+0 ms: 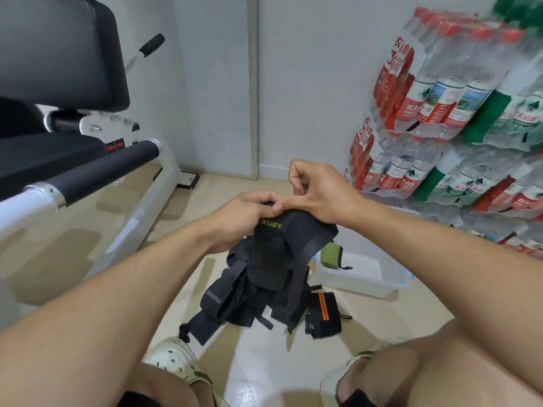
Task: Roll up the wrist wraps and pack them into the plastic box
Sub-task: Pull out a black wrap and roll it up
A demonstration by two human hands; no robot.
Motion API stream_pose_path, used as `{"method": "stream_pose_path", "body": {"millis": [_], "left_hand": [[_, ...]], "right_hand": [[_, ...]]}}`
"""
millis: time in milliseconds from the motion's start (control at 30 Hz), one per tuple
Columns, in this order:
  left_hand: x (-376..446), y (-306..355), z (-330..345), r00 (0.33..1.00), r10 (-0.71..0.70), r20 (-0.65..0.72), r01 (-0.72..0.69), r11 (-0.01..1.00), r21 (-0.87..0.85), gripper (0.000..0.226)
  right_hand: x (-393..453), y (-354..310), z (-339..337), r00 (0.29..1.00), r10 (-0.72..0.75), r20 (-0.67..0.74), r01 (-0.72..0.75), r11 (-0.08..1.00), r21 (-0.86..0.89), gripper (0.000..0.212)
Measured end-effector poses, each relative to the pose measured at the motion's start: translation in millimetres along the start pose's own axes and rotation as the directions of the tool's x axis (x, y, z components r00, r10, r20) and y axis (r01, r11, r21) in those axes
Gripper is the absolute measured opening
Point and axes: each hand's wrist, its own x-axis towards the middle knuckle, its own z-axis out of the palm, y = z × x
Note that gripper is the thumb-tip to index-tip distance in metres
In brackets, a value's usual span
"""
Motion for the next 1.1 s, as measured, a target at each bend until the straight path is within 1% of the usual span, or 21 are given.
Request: {"method": "stream_pose_path", "body": {"millis": [67,133,233,300,367,433,533,600,633,667,767,800,867,933,1000,1100], "left_hand": [[-0.9,-0.1,-1.9,0.999,-0.014,0.036,0.014,1.000,-0.011,0.025],[-1.5,-0.7,-5.2,0.999,-0.025,0.043,0.024,1.000,0.007,0.017],[-0.9,-3.1,-7.2,1.000,-0.010,-0.008,0.010,0.996,0.092,0.011],[0.7,-2.9,-6.4,0.999,0.014,-0.044,-0.009,0.993,0.119,0.011],[2.6,-0.7,-6.5,0.994,0.036,-0.106,-0.023,0.992,0.124,0.014],[2.1,2.0,-9.0,0.979,0.046,-0.199,-0.022,0.992,0.121,0.011],[-0.4,1.2,-16.9,0.953,0.025,-0.303,0.014,0.992,0.126,0.008],[-0.1,-0.7,-22.0,0.932,0.012,-0.361,0.030,0.993,0.111,0.007],[0.9,-2.0,-24.1,0.921,0.010,-0.390,0.031,0.995,0.097,0.007],[1.8,-2.9,-25.2,0.911,0.006,-0.413,0.032,0.996,0.086,0.007],[5.2,-6.4,-25.0,0.896,-0.010,-0.444,0.055,0.994,0.090,0.010],[6.8,-8.0,-25.0,0.889,-0.014,-0.459,0.068,0.993,0.101,0.009],[11.1,-10.3,-26.7,0.861,-0.014,-0.508,0.085,0.990,0.117,0.006],[14.8,-12.2,-28.9,0.842,-0.033,-0.538,0.121,0.984,0.129,0.021],[17.6,-13.7,-29.1,0.847,-0.052,-0.529,0.158,0.975,0.156,0.033],[20.3,-13.5,-26.1,0.852,-0.047,-0.522,0.171,0.967,0.191,0.039]], "right_hand": [[0.6,0.8,1.2,1.000,0.002,0.004,-0.002,1.000,0.021,0.052],[0.9,2.3,1.6,1.000,0.006,0.006,-0.006,0.999,0.046,0.049],[1.6,5.9,1.1,0.999,0.025,0.027,-0.027,0.997,0.072,0.041],[2.5,6.7,-0.4,0.995,0.063,0.077,-0.069,0.994,0.086,0.038],[3.3,7.4,-5.6,0.980,0.140,0.141,-0.156,0.982,0.104,0.044],[1.9,14.5,-17.0,0.947,0.222,0.230,-0.240,0.970,0.050,0.050],[-7.8,37.9,-37.7,0.866,0.352,0.355,-0.333,0.936,-0.117,0.054],[-16.4,55.2,-49.0,0.811,0.451,0.372,-0.413,0.892,-0.182,0.049],[-19.8,60.3,-52.8,0.791,0.491,0.364,-0.456,0.871,-0.183,0.047],[-22.0,63.7,-55.8,0.780,0.516,0.353,-0.496,0.855,-0.154,0.043],[-23.9,64.4,-62.5,0.784,0.544,0.299,-0.583,0.811,0.054,0.026],[-23.5,63.9,-64.9,0.788,0.547,0.284,-0.591,0.800,0.100,0.027],[-22.2,61.4,-67.8,0.800,0.537,0.269,-0.582,0.803,0.127,0.032],[-22.2,52.3,-66.7,0.806,0.523,0.277,-0.571,0.810,0.134,0.033],[-23.3,39.7,-60.6,0.807,0.505,0.306,-0.555,0.826,0.102,0.032],[-23.0,28.3,-43.7,0.803,0.481,0.352,-0.510,0.860,-0.012,0.032]]}}
